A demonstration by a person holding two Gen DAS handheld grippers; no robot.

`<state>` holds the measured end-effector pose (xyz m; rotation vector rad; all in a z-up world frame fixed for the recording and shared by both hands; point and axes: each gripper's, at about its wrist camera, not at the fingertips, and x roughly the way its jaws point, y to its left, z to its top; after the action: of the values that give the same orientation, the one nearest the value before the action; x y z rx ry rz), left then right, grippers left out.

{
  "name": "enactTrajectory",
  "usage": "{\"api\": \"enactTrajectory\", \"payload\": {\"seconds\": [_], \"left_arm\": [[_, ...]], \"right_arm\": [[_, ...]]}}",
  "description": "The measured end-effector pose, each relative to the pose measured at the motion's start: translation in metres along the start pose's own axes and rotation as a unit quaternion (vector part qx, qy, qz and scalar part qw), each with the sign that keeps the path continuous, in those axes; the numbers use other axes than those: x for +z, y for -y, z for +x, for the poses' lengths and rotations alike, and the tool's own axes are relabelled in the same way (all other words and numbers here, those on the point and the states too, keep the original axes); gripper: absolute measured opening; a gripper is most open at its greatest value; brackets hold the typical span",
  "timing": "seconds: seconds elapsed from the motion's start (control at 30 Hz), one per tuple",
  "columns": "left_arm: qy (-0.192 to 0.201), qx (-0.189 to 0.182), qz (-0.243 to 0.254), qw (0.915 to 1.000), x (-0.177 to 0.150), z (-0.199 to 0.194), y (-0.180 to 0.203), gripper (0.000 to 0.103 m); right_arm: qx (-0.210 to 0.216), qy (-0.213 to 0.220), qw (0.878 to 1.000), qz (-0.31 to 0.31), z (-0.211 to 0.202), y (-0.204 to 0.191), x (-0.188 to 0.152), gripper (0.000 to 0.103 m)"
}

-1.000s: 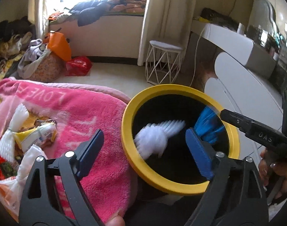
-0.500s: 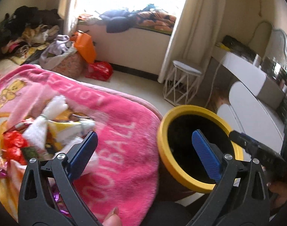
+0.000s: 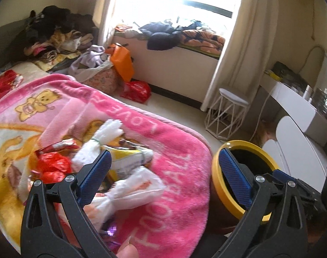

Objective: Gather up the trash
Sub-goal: 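Move both tools back over the trash pile on the blanket, then grasp the white plastic bag with the right tool while the left tool grasps a white mesh bag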

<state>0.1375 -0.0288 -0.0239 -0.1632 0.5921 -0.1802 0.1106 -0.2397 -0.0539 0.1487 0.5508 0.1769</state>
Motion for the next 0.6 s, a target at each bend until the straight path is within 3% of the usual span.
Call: {"api": "enactTrajectory", "payload": {"seconds": [0.2,0.3,0.6], "left_arm": [[0.001,0.026,-0.025,0.9994,0.003,-0.006,-0.033,0.092],[-0.001,0.041,-0.037,0.9985,0.004,-0.007,-0.051,0.092],[-0.044,0.065,-0.066,0.9947,0.008,0.003,-0.107,0.09]], "right_arm": [[0.025,-0.012,0.999,-0.026,0.014,-0.032,0.002,0.079],[0.034,-0.015,0.998,-0.043,0.023,-0.05,0.003,0.085],[0.062,-0.067,0.994,-0.054,0.074,-0.089,0.005,0.086]]}}
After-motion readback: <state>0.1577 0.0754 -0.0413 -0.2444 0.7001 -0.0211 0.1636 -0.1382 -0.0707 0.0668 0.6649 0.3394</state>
